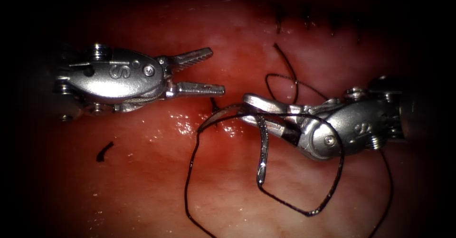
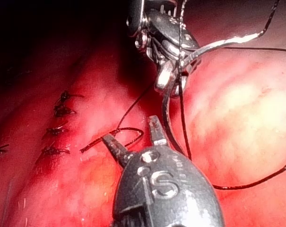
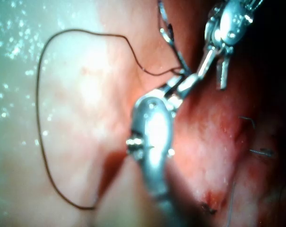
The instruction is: Wound Closure
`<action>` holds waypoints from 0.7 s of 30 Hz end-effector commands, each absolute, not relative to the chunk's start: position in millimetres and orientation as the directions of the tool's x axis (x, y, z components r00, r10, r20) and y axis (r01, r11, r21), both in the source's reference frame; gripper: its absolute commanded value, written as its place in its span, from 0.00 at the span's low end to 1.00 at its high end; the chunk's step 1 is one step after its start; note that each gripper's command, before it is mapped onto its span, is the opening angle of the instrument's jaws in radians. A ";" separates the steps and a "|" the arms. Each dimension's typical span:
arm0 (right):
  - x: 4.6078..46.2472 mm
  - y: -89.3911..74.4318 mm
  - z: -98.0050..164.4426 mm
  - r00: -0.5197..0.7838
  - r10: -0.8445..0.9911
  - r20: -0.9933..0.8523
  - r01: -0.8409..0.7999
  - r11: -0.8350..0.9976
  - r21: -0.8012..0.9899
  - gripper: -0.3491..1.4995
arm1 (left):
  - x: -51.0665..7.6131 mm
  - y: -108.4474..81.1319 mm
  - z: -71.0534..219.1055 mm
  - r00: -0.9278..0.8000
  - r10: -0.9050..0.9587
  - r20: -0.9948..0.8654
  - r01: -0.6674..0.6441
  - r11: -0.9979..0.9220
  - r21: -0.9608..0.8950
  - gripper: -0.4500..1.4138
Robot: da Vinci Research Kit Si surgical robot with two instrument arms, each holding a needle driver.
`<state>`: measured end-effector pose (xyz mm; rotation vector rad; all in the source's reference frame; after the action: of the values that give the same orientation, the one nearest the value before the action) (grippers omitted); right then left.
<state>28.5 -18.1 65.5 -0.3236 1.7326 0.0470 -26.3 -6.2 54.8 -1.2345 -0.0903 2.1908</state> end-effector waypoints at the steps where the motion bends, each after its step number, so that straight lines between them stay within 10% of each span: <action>1: 29.0 -18.0 65.9 -0.148 -0.194 -0.970 -0.245 0.957 -0.154 0.00 | -27.0 -6.3 55.2 -0.373 0.539 -0.755 -0.469 -0.812 -0.348 0.37; 21: 29.3 -18.2 65.2 -0.145 -0.201 -0.969 -0.249 0.955 -0.161 0.00 | -29.0 -9.2 56.8 -0.460 0.530 -0.713 -0.383 -0.843 -0.379 0.27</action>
<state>28.5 -18.2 64.8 -0.3388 1.7264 0.0435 -28.4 -9.2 56.4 -1.1966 -0.2288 2.2989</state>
